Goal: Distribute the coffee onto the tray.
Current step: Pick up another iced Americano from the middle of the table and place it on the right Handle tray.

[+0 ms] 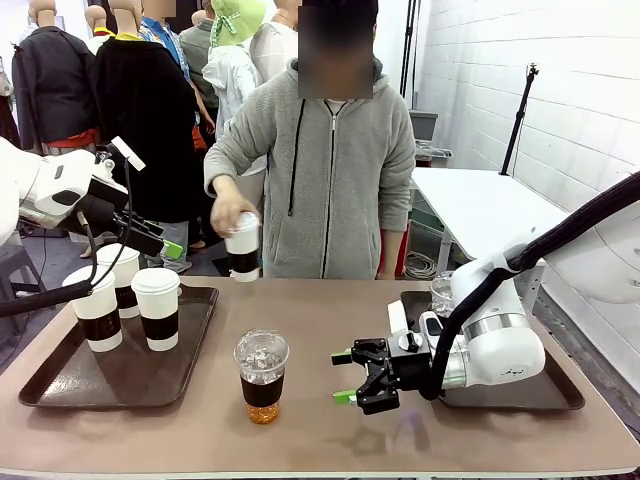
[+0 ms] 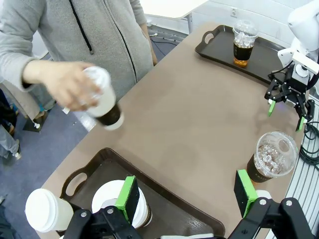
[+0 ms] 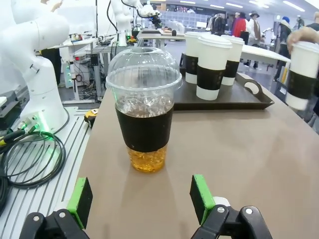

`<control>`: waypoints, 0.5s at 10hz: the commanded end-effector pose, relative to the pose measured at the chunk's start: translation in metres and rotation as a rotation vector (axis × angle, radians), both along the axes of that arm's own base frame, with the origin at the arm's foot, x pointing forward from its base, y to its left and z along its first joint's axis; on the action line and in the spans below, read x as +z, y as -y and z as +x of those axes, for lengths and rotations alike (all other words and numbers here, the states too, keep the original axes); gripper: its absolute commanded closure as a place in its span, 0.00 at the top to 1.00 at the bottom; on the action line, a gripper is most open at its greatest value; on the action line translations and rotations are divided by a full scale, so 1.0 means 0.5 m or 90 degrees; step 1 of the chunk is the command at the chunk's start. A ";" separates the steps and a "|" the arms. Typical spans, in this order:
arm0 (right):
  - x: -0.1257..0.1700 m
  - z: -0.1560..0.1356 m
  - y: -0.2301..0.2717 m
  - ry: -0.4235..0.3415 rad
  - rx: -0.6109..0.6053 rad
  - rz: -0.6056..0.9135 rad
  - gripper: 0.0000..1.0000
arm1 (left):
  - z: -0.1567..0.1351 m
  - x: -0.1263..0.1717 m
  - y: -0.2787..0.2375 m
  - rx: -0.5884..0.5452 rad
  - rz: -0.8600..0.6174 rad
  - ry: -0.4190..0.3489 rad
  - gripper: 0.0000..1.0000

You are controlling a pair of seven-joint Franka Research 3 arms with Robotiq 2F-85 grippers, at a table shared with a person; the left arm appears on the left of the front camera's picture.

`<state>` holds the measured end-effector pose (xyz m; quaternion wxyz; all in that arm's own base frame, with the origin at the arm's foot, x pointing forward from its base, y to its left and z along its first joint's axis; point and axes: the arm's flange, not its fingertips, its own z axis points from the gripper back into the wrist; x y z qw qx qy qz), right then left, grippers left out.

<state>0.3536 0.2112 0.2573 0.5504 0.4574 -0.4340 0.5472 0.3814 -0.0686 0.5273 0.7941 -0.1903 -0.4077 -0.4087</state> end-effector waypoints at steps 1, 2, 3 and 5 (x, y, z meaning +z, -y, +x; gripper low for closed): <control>-0.008 -0.059 -0.006 0.021 -0.022 0.011 1.00 | 0.006 -0.006 -0.004 -0.016 -0.003 0.006 1.00; -0.011 -0.059 -0.017 0.018 -0.020 0.017 1.00 | 0.006 -0.006 -0.004 -0.016 -0.003 0.006 1.00; -0.013 -0.058 -0.028 0.014 -0.023 0.022 1.00 | 0.006 -0.006 -0.004 -0.016 -0.003 0.006 1.00; -0.014 -0.058 -0.048 0.013 -0.018 0.023 1.00 | 0.006 -0.006 -0.004 -0.016 -0.003 0.006 1.00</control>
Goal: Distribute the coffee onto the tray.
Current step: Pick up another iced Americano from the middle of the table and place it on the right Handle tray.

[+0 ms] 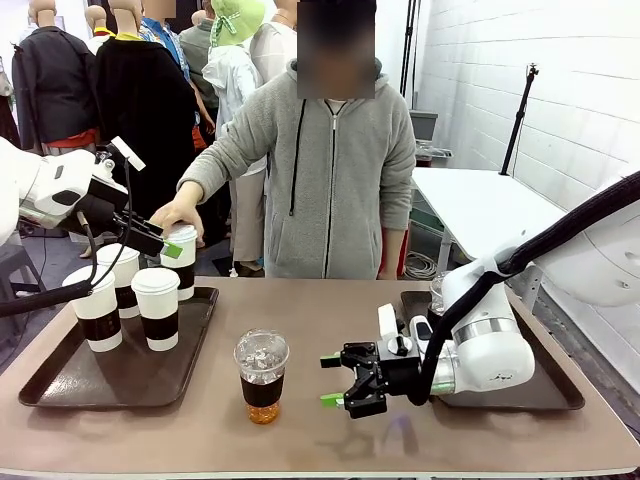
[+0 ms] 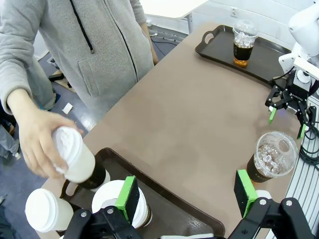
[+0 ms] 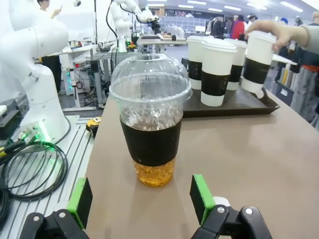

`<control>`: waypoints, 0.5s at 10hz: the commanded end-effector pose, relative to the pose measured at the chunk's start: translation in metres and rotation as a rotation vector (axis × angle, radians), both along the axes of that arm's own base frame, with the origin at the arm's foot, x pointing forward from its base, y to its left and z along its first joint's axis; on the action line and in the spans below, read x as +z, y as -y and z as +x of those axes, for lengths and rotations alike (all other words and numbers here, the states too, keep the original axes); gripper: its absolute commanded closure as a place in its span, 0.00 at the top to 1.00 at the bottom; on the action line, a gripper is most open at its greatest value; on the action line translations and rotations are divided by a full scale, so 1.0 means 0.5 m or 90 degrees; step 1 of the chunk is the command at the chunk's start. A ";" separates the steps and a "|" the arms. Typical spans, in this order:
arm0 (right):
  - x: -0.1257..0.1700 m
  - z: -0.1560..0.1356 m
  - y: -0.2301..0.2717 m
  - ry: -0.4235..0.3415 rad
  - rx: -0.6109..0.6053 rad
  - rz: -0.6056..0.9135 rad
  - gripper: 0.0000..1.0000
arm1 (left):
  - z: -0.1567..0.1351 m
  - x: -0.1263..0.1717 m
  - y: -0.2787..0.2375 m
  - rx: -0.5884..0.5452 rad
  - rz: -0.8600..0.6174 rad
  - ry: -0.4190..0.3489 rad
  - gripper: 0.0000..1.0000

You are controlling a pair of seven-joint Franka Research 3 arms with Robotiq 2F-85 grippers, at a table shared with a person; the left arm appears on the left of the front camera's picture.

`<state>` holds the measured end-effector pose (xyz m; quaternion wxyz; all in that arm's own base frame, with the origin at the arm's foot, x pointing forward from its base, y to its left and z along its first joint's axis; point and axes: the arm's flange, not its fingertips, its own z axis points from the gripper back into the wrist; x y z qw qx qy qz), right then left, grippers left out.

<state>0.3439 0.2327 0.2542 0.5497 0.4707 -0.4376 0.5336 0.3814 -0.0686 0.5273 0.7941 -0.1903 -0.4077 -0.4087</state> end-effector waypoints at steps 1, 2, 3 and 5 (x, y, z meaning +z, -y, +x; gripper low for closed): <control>-0.011 -0.039 -0.017 0.024 -0.012 0.004 1.00 | 0.006 -0.006 -0.004 -0.016 -0.003 0.006 1.00; -0.014 -0.038 -0.028 0.021 -0.015 0.004 1.00 | 0.006 -0.006 -0.004 -0.016 -0.003 0.006 1.00; -0.018 -0.037 -0.039 0.022 -0.014 0.002 1.00 | 0.006 -0.006 -0.004 -0.016 -0.003 0.006 1.00; -0.023 -0.031 -0.059 0.025 -0.023 -0.004 1.00 | 0.006 -0.006 -0.004 -0.016 -0.003 0.006 1.00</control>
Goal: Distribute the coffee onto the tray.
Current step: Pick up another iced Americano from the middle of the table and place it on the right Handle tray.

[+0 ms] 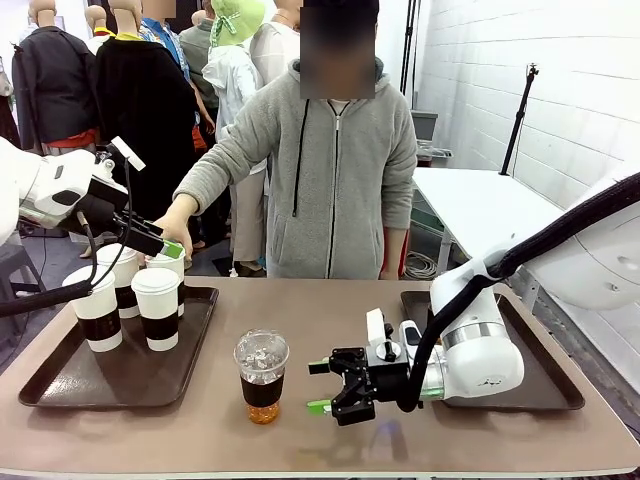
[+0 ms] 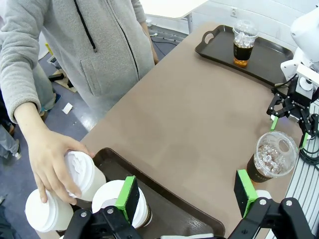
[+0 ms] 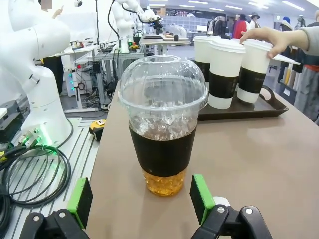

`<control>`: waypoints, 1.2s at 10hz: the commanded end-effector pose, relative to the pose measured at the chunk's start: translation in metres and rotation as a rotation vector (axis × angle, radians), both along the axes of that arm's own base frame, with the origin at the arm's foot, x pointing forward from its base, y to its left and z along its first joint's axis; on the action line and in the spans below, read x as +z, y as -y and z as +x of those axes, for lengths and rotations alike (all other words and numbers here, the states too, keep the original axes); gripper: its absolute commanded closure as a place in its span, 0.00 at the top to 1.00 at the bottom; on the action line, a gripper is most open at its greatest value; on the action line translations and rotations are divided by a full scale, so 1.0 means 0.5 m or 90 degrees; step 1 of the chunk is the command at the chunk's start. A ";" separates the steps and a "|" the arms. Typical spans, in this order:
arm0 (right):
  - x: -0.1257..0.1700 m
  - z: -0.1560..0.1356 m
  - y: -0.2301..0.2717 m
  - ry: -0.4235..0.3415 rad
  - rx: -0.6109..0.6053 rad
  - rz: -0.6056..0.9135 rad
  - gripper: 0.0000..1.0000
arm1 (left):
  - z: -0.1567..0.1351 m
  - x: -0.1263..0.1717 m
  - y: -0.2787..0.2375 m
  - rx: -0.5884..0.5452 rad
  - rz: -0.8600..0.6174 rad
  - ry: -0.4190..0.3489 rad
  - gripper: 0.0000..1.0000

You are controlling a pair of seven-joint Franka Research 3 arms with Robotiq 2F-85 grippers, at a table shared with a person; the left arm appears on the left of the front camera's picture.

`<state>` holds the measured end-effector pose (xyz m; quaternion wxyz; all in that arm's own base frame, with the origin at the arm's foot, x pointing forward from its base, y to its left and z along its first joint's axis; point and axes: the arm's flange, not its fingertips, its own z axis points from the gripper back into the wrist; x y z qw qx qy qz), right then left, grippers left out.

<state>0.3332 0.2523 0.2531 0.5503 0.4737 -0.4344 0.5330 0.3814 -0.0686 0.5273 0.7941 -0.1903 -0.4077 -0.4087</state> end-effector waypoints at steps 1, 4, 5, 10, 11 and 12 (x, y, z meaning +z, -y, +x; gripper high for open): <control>-0.024 -0.004 -0.033 0.030 -0.026 -0.005 1.00 | 0.006 -0.006 -0.004 -0.016 -0.003 0.006 1.00; -0.031 0.018 -0.060 0.027 -0.036 0.000 1.00 | 0.006 -0.006 -0.004 -0.016 -0.003 0.006 1.00; -0.037 0.028 -0.067 0.021 -0.036 0.001 1.00 | 0.006 -0.006 -0.004 -0.016 -0.003 0.006 1.00; -0.049 0.048 -0.080 0.004 -0.032 -0.004 1.00 | 0.006 -0.006 -0.004 -0.016 -0.003 0.006 1.00; -0.051 0.051 -0.084 0.001 -0.028 -0.004 1.00 | 0.006 -0.006 -0.004 -0.016 -0.003 0.006 1.00; -0.052 0.053 -0.088 -0.001 -0.023 -0.003 1.00 | 0.006 -0.006 -0.004 -0.016 -0.003 0.006 1.00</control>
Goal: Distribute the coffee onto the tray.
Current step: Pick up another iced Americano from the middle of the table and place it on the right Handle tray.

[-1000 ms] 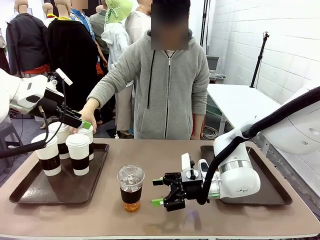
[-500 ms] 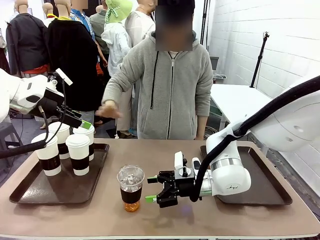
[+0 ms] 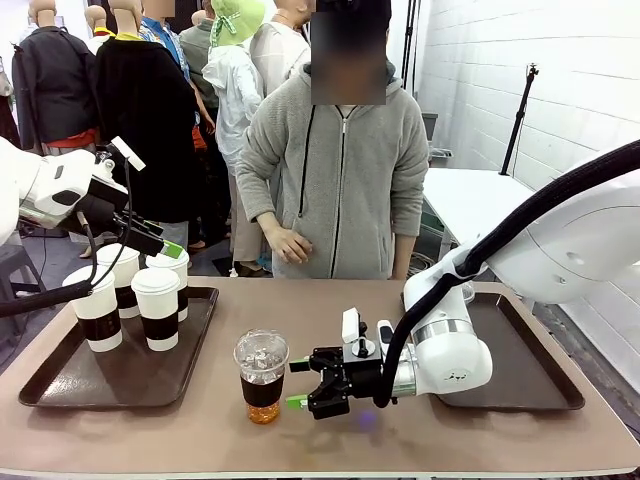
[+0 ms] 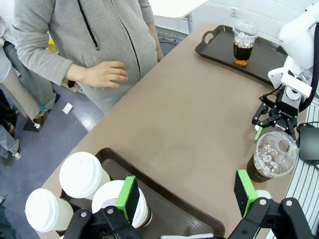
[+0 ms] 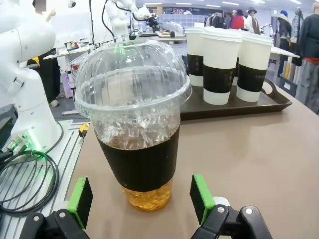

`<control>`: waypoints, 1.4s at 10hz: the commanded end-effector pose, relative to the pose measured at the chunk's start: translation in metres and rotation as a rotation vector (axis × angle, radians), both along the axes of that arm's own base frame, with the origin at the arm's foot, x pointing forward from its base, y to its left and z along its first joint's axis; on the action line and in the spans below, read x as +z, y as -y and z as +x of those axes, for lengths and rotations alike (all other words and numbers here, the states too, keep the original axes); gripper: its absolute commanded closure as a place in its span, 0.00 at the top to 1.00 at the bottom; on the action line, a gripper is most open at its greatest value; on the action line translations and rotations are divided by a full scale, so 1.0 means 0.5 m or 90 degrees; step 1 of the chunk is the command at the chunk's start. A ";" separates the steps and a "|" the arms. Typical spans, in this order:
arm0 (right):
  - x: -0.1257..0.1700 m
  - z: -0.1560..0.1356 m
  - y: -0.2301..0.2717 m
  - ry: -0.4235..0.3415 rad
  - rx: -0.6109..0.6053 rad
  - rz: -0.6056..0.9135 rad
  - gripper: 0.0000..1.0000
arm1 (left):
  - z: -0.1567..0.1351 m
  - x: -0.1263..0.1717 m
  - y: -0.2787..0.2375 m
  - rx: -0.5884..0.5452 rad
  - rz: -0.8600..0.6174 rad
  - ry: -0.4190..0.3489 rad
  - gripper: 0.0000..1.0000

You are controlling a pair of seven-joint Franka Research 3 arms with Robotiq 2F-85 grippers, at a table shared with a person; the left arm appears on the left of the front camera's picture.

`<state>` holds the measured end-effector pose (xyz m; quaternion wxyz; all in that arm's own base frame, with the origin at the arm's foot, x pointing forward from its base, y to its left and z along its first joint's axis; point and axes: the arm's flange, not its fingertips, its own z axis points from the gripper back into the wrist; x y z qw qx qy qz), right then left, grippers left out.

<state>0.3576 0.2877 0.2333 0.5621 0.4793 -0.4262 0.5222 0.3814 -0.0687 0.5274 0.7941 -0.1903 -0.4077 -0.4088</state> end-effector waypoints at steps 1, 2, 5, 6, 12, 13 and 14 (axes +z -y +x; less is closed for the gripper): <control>-0.013 0.006 -0.020 0.021 -0.011 0.000 1.00 | 0.006 -0.006 -0.004 -0.016 -0.003 0.006 1.00; -0.014 0.007 -0.024 0.022 -0.007 0.000 1.00 | 0.006 -0.006 -0.004 -0.016 -0.003 0.006 1.00; -0.022 0.008 -0.031 0.021 0.003 0.009 1.00 | 0.006 -0.006 -0.004 -0.016 -0.003 0.006 1.00; -0.021 0.007 -0.036 0.021 0.009 0.010 1.00 | 0.006 -0.006 -0.004 -0.016 -0.003 0.006 1.00; -0.018 0.015 -0.062 0.027 0.027 0.019 1.00 | 0.006 -0.006 -0.004 -0.016 -0.003 0.006 1.00; -0.017 0.018 -0.068 0.028 0.031 0.020 1.00 | 0.006 -0.006 -0.004 -0.016 -0.003 0.006 1.00; -0.016 0.021 -0.075 0.024 0.035 0.021 1.00 | 0.006 -0.006 -0.004 -0.016 -0.003 0.006 1.00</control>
